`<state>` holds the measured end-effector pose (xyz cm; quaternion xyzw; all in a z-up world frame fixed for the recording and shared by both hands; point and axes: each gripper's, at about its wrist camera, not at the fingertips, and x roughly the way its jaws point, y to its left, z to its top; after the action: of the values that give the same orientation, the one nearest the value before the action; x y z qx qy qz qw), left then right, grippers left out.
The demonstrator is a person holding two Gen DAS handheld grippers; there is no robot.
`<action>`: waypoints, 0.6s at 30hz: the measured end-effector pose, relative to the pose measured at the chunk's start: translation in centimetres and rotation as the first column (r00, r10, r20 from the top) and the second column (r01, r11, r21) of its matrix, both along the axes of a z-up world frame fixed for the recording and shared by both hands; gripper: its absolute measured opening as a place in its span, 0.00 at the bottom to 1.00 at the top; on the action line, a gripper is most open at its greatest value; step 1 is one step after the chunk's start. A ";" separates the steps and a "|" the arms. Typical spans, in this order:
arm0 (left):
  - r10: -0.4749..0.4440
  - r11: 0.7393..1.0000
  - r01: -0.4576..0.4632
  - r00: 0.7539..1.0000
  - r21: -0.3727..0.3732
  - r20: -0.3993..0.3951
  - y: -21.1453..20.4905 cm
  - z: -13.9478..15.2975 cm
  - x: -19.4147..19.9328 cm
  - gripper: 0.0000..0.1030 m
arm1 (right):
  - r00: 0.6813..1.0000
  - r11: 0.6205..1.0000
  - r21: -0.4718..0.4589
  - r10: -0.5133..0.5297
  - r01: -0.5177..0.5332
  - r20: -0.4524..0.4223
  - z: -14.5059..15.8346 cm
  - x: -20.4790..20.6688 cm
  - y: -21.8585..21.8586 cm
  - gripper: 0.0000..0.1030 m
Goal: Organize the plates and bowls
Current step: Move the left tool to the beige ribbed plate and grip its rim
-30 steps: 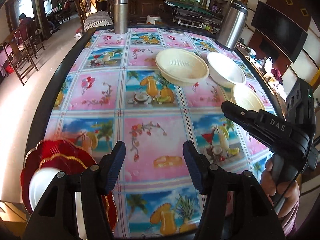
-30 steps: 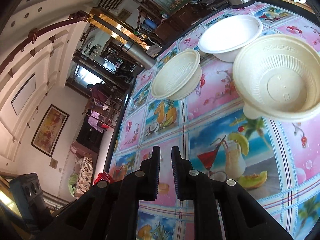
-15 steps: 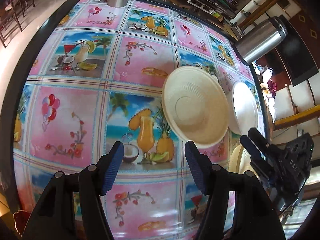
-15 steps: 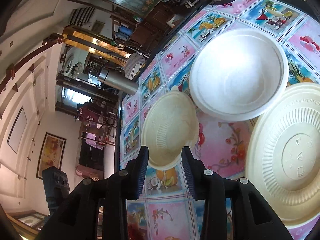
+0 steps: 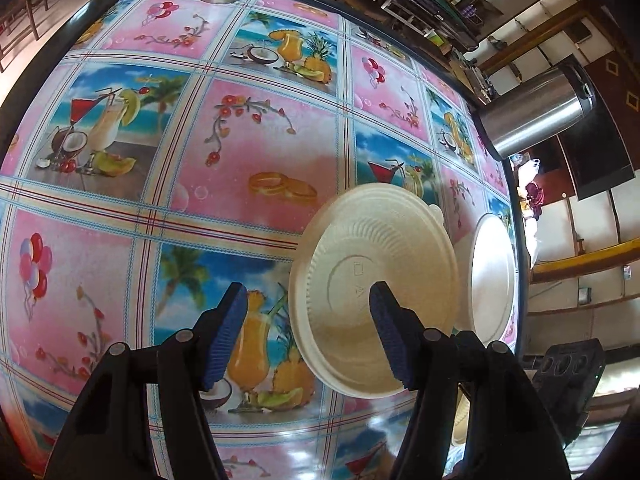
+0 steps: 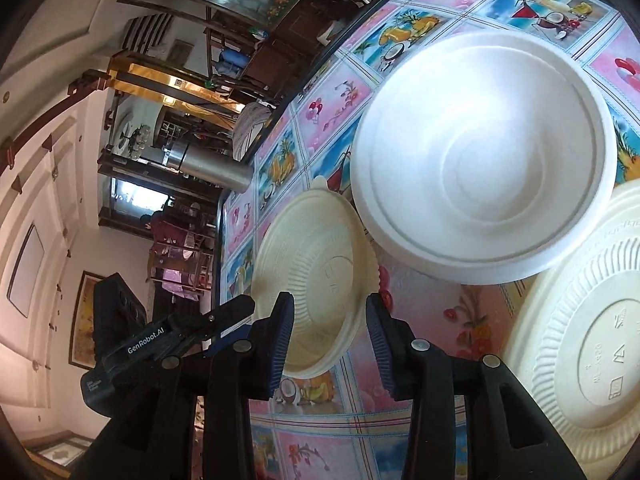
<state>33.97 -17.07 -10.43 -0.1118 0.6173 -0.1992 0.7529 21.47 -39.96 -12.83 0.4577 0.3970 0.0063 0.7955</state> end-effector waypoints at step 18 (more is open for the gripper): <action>-0.010 1.000 0.010 1.000 -0.010 0.019 -1.2 0.3 0.9 0.60 | 0.997 0.997 -0.021 -0.070 0.070 0.016 -1.3 0.5 -0.6 0.47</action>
<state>34.86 -18.26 -10.11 -0.1107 0.6095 -0.2071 0.7572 21.96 -40.55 -14.14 0.4624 0.3745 -0.0222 0.8034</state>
